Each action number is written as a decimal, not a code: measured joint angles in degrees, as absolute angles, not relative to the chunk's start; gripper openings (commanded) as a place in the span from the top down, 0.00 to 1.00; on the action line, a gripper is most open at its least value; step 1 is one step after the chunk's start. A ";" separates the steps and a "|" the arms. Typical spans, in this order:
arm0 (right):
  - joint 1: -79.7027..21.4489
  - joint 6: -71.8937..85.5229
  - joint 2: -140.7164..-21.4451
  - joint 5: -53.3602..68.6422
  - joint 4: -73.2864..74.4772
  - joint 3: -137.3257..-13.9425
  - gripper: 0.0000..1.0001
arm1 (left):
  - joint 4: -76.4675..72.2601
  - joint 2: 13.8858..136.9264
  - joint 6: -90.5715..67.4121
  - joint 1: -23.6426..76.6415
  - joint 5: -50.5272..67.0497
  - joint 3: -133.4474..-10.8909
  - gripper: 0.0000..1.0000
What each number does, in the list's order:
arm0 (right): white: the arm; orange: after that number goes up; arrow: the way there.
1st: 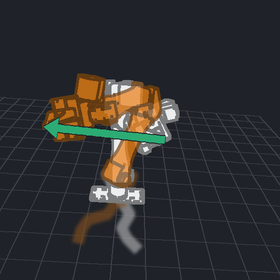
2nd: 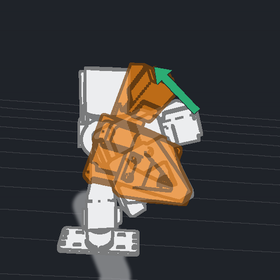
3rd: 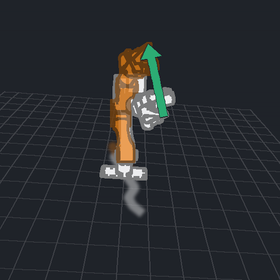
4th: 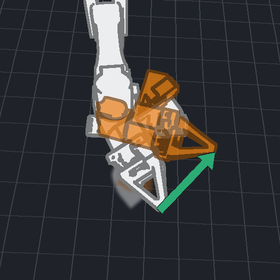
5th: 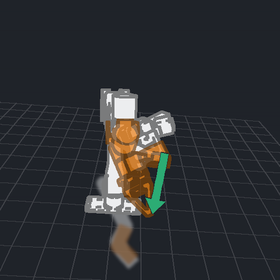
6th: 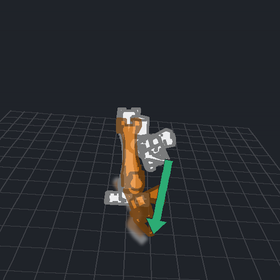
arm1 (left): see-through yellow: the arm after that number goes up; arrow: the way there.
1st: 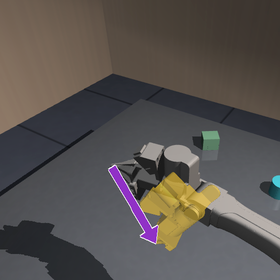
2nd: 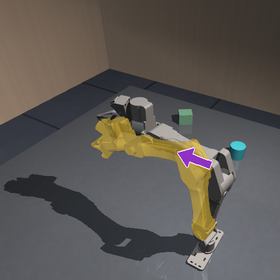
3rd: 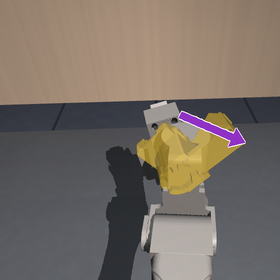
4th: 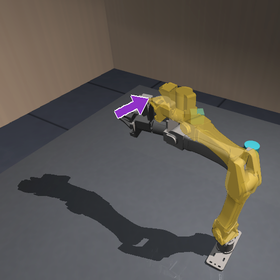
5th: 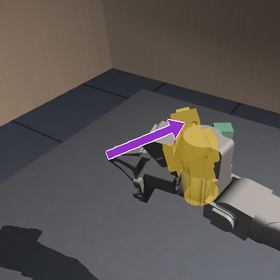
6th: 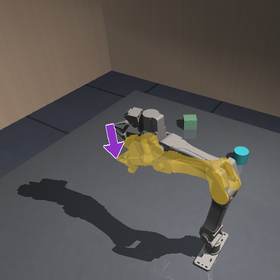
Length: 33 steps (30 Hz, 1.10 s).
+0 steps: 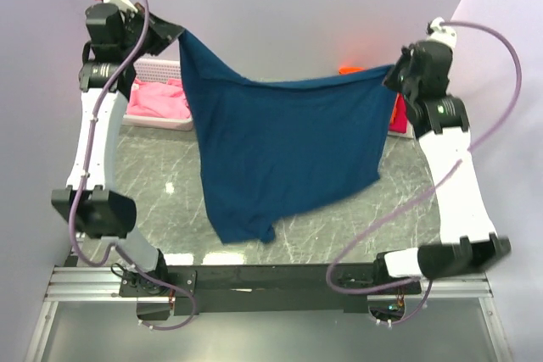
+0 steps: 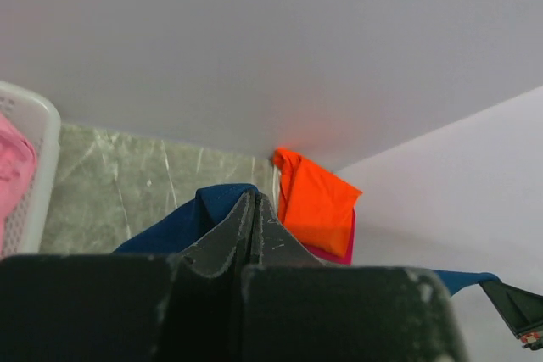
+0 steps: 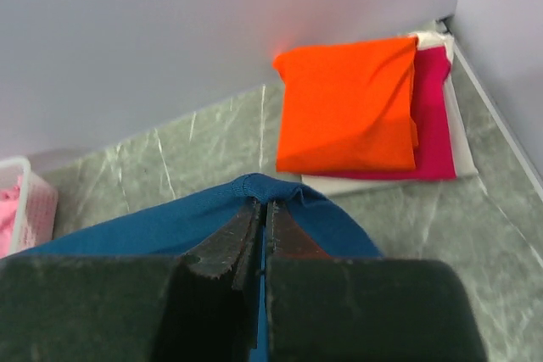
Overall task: Fold and stack the t-shirts
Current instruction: Flatten the tshirt out
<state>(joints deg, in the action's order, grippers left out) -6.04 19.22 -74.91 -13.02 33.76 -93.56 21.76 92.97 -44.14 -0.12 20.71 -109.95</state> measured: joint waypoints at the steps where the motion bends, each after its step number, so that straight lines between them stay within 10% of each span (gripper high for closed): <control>1: -5.72 19.44 -76.93 -12.71 33.95 -95.42 1.00 | 22.35 94.48 -43.79 -0.12 20.29 -112.07 0.99; 12: -5.26 19.29 -81.91 -11.66 32.60 -110.76 1.00 | 18.35 90.30 -40.10 -0.16 14.37 -120.14 0.99; 20: -5.26 16.53 -65.56 -12.05 28.01 -100.53 1.00 | 8.62 67.96 -34.30 -0.16 12.01 -102.43 0.99; 33: -5.23 13.34 -45.04 -13.41 26.59 -98.06 1.00 | 9.58 53.39 -27.24 -0.16 8.88 -107.83 0.99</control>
